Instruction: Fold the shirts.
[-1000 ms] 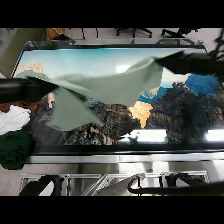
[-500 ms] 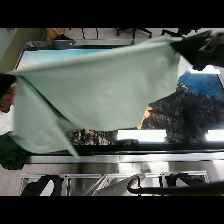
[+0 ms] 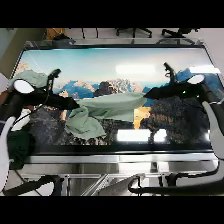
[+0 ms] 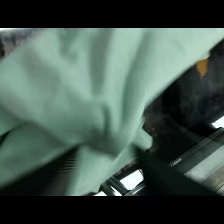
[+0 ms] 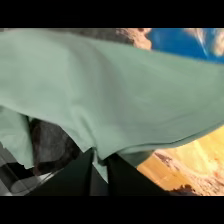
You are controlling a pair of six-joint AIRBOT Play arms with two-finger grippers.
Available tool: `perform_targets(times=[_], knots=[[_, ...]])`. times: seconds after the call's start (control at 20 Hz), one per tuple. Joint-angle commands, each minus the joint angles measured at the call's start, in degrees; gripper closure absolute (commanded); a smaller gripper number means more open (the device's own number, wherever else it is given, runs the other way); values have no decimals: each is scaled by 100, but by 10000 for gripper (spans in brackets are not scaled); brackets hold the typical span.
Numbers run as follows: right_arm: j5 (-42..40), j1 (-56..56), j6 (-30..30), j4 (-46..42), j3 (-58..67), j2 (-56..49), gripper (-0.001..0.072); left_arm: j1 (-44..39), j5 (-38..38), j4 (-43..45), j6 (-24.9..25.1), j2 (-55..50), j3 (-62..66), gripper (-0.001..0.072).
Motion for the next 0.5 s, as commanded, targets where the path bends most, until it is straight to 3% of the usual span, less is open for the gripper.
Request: perform_targets(times=[0.0,0.05,0.2,0.35,0.45], knots=[[-326,-31,-74,83,-144,-658,407,31,-555,-22,-55,-1207,509,19],[-372,-87,-74,83,-138,-560,353,153,-973,-24,-111,-1364,839,19],[-352,-378,-63,-114,-118,-57,349,625,-1663,-26,-361,-1333,1169,20],[-149,-514,343,-949,-160,310,348,1078,-1639,-24,-341,-588,146,19],[-20,-492,490,-1049,-442,389,348,1276,-1331,-31,-339,74,-942,20]])
